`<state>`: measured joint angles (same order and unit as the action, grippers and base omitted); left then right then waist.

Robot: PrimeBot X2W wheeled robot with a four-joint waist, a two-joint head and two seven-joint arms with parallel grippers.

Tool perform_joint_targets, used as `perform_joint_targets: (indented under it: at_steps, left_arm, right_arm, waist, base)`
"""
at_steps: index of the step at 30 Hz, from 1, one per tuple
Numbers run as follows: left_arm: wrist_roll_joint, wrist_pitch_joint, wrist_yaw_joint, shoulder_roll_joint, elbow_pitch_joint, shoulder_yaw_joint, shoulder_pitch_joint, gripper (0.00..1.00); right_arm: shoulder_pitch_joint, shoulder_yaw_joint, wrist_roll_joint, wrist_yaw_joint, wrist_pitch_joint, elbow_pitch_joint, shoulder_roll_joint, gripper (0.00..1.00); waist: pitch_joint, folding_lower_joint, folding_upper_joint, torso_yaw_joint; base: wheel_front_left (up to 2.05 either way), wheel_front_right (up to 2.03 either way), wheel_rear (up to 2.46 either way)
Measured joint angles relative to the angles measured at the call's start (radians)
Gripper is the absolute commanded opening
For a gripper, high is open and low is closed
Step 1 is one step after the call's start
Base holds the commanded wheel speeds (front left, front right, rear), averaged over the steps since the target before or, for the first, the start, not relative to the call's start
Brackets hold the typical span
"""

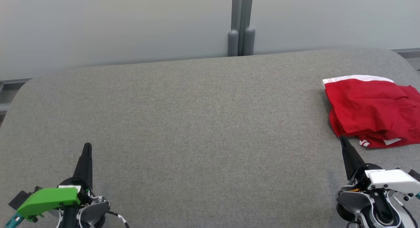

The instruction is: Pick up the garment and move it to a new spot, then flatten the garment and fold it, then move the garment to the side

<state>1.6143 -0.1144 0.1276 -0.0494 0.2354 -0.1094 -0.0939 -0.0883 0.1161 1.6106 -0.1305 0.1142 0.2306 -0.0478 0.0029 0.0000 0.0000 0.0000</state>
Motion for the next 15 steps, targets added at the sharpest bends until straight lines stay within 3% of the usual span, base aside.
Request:
perform_joint_targets:
  at_steps: [15]
  left_arm:
    - [0.0,0.0,0.0,0.0,0.0,0.0,0.0,0.0]
  right_arm:
    - [0.0,0.0,0.0,0.0,0.0,0.0,0.0,0.0]
  waist:
    - [0.0,0.0,0.0,0.0]
  base:
    - [0.0,0.0,0.0]
